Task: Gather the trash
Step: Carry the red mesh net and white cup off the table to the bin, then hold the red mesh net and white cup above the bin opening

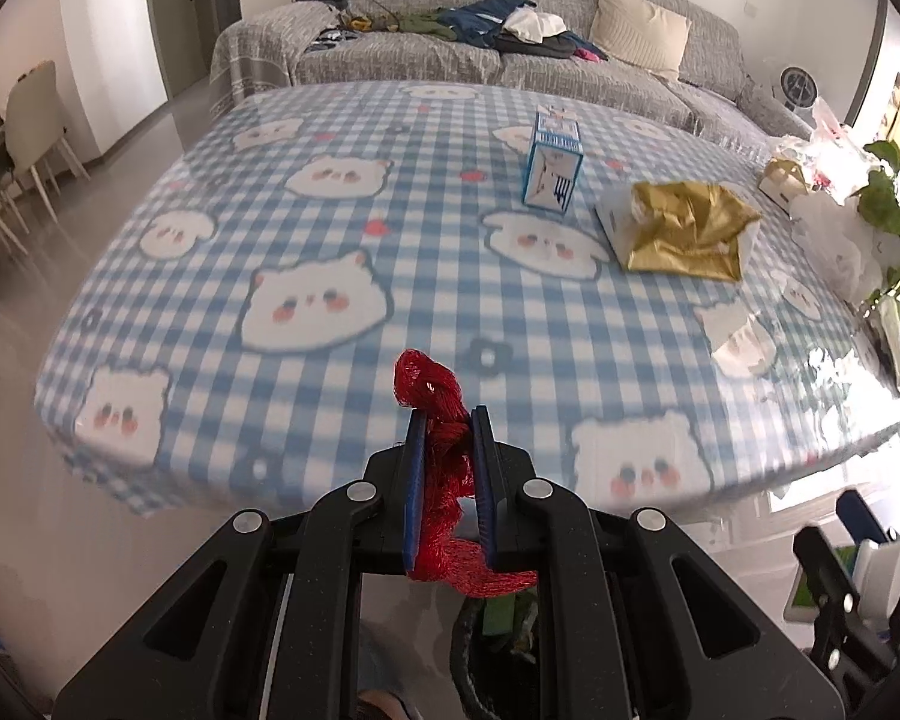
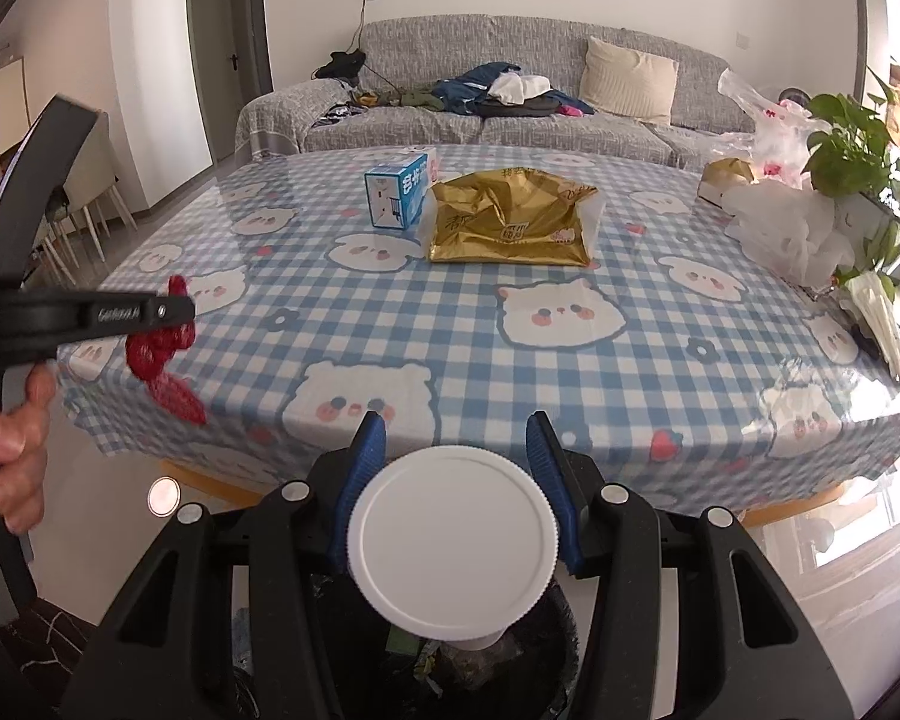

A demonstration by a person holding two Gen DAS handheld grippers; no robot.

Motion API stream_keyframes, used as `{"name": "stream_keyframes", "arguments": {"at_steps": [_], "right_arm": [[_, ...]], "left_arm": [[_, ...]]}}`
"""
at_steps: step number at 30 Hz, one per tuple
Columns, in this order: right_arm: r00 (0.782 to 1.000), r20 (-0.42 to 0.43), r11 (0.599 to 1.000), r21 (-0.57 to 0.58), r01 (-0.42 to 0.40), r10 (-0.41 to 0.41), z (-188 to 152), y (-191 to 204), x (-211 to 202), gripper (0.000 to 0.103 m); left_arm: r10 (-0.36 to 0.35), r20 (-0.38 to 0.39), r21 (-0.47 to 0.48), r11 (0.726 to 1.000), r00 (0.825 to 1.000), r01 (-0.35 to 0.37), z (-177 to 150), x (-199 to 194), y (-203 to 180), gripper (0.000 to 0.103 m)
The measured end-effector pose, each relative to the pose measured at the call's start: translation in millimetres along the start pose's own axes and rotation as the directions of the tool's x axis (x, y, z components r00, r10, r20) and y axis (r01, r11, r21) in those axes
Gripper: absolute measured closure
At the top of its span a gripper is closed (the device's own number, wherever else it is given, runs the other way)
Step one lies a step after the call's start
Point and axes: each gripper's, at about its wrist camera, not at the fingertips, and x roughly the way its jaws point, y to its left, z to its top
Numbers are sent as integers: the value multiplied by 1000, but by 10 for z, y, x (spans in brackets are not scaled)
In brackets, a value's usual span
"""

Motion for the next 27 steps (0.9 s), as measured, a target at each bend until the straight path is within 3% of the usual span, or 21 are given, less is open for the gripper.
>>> {"name": "stream_keyframes", "arguments": {"at_steps": [18,27], "right_arm": [[999,-42,999,40,18,-16,-610,16,-97,56],[997,-81,999,28,17,-14,-904,88,104,56]], "left_arm": [[-37,-67,1,999,997,37,-1355,-10,16,90],[-13,-83,-19,1000,996,11,-1662,126,107,90]]}}
